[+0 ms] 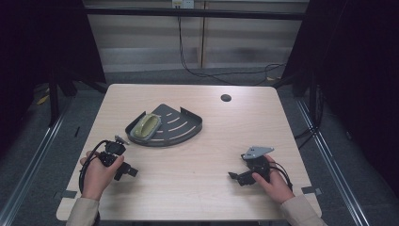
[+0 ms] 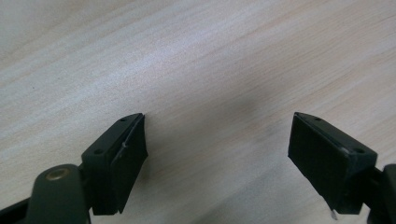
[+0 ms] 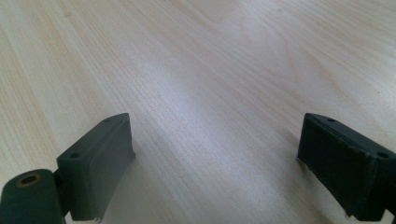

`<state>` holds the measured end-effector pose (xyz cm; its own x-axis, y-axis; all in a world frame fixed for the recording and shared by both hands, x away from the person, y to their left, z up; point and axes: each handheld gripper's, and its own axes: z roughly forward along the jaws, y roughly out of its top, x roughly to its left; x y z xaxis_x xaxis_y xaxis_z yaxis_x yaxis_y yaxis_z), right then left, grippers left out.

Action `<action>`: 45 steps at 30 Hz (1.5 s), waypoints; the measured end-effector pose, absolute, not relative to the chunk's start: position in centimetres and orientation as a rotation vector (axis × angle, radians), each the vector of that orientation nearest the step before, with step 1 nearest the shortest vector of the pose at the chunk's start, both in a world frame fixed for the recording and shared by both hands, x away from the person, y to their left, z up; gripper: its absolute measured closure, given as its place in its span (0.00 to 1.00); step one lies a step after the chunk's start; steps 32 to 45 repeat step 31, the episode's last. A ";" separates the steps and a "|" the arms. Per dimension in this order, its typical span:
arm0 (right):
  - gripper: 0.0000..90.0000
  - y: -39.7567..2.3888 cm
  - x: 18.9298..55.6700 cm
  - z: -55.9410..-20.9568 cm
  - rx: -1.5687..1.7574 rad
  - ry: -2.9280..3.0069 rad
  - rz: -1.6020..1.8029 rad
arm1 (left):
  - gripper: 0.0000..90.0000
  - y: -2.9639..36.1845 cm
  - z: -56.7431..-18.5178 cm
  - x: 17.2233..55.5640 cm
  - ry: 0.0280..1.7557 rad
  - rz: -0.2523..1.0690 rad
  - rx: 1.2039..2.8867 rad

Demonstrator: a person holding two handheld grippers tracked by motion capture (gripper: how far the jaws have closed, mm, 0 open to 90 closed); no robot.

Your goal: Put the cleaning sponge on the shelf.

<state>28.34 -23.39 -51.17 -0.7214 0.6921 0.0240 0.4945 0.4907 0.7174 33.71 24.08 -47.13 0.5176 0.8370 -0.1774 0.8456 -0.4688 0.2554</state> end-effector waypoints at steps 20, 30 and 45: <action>0.11 -23.4 28.3 -51.2 1.008 2.471 1.059 | 0.00 23.1 -48.3 31.9 1.292 0.139 2.475; 0.11 -23.4 28.3 -51.2 1.009 2.471 1.059 | 0.00 23.1 -48.8 31.1 1.244 0.228 2.453; 0.11 -23.4 28.3 -51.2 1.010 2.470 1.059 | 0.00 23.2 -48.8 31.1 1.238 0.233 2.450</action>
